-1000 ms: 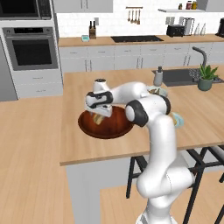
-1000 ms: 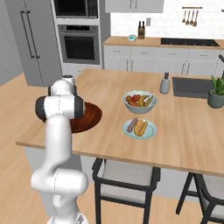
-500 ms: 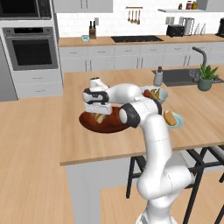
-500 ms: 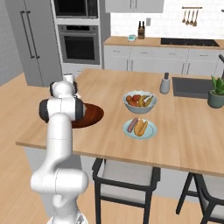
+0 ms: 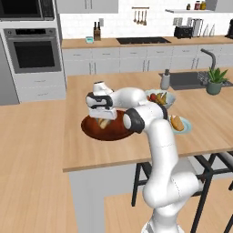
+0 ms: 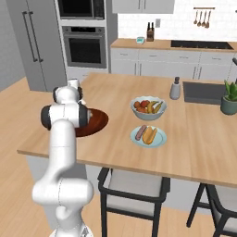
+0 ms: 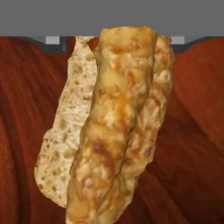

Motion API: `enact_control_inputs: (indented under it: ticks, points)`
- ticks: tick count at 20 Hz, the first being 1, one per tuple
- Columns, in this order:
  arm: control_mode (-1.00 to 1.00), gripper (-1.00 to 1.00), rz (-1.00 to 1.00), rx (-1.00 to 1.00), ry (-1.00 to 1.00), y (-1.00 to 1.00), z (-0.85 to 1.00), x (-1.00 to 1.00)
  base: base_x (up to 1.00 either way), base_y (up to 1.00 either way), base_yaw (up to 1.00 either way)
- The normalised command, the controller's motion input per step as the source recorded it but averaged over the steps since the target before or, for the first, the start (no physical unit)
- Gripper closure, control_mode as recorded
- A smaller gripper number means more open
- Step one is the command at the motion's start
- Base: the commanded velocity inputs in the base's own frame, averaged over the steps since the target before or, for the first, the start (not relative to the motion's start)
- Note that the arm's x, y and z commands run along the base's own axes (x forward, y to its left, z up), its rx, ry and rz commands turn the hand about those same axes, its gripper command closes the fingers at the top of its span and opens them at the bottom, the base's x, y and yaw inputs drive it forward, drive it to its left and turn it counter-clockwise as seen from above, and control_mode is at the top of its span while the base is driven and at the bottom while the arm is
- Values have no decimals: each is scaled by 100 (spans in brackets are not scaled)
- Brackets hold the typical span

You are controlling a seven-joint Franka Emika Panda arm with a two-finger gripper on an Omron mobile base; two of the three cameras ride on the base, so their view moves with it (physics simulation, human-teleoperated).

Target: Place one bun and one sausage from the bowl on each plate.

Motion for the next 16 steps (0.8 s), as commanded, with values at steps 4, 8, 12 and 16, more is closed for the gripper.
enact_control_inputs:
  ticks: [4,8,12,16]
  points:
    - [-100,100,0,27,-47,-62,31,-21,0,0,0]
    - [-100,100,0,42,-59,-86,96,-34,0,0,0]
    - [-100,100,0,45,-64,-85,88,-38,0,0,0]
    - [-100,100,0,34,-59,-66,94,-91,0,0,0]
